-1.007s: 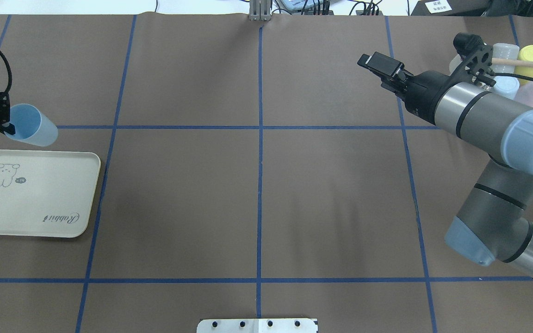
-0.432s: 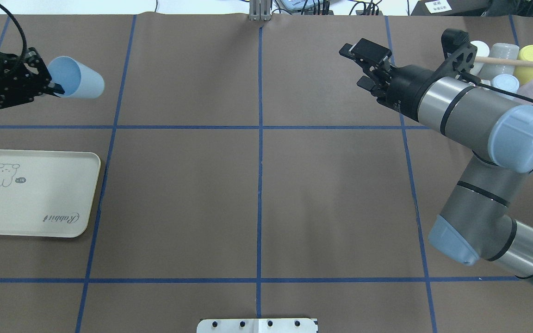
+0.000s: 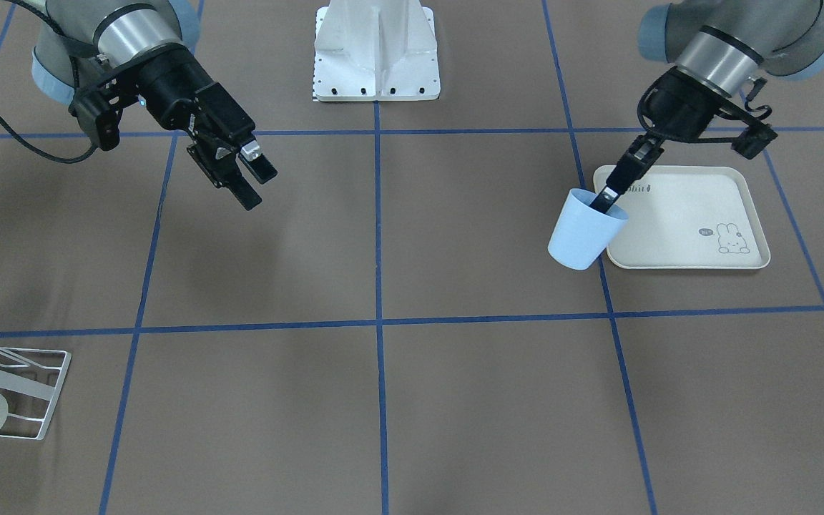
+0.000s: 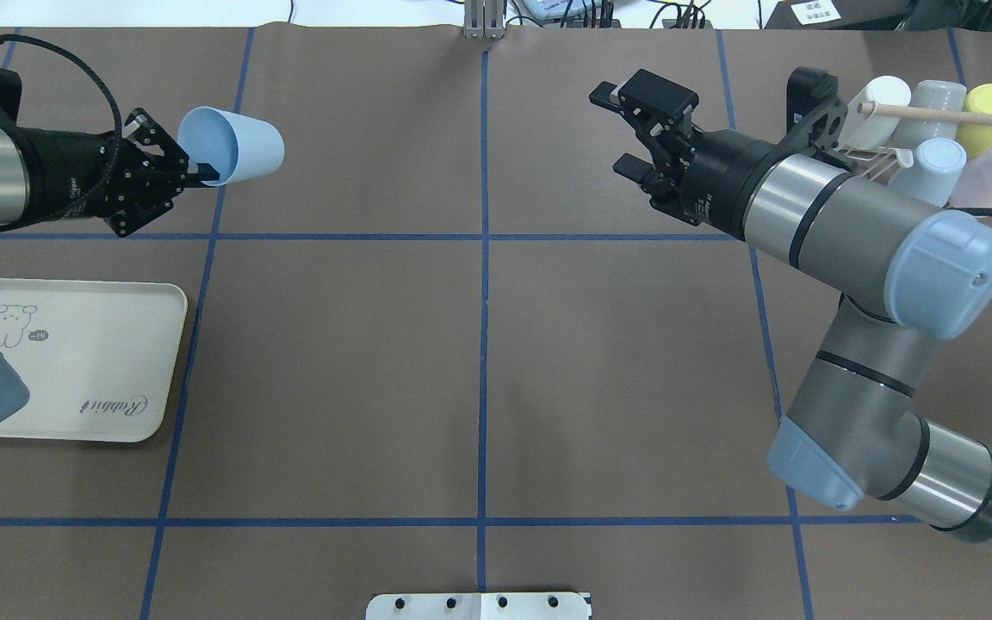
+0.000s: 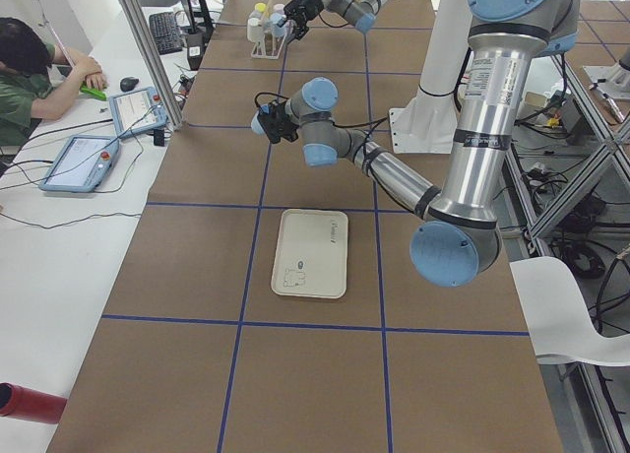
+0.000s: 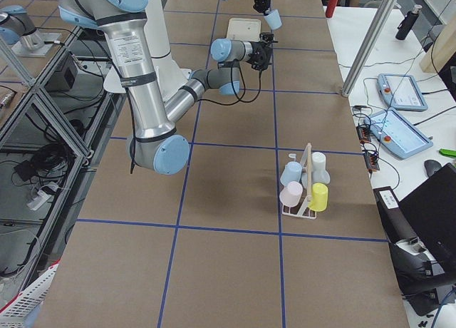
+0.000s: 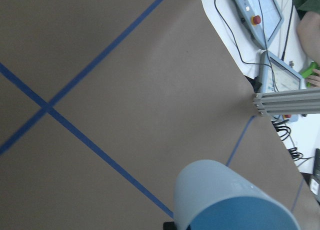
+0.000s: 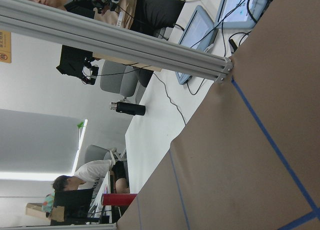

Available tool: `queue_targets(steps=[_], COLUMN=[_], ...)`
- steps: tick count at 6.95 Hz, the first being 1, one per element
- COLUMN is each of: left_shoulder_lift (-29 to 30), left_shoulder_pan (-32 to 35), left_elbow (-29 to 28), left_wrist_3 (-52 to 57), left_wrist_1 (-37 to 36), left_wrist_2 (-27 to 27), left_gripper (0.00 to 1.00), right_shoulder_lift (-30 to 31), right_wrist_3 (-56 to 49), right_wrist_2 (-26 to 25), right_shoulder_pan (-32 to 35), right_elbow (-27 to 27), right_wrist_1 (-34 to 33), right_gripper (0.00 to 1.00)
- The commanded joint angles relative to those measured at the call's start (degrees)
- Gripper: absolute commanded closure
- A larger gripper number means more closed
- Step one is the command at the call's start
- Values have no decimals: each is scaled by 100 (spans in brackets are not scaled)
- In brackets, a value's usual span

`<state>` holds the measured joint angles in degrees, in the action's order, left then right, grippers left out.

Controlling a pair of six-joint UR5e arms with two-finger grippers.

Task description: Transfer IKEA cup to right arm and place on rack

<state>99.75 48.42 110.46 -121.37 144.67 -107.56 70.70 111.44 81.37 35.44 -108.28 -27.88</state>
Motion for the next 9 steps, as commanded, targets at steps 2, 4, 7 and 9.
queue_targets(steps=[2,4,7,9], left_shoulder_lift=[0,26,859,1298], left_shoulder_pan=[-288,-1153,-1932,-2098], left_elbow=[-330,-778,-982,-1393], left_wrist_3=[-1788,-2039,-1978,-1960], left_wrist_1=[2654,4220,4386,4394], left_wrist_2=[314,1791,2547,2897], left_gripper=[100,100,100,100], right_shoulder_lift=[-257,-556,-821,-830], right_wrist_3=[429,668,686,677], right_wrist_2=[-33,-33,-33,-33], right_shoulder_pan=[-301,-362,-433,-486], right_elbow=[61,105,307,351], right_wrist_1=[652,653,635,635], right_gripper=[0,0,0,0])
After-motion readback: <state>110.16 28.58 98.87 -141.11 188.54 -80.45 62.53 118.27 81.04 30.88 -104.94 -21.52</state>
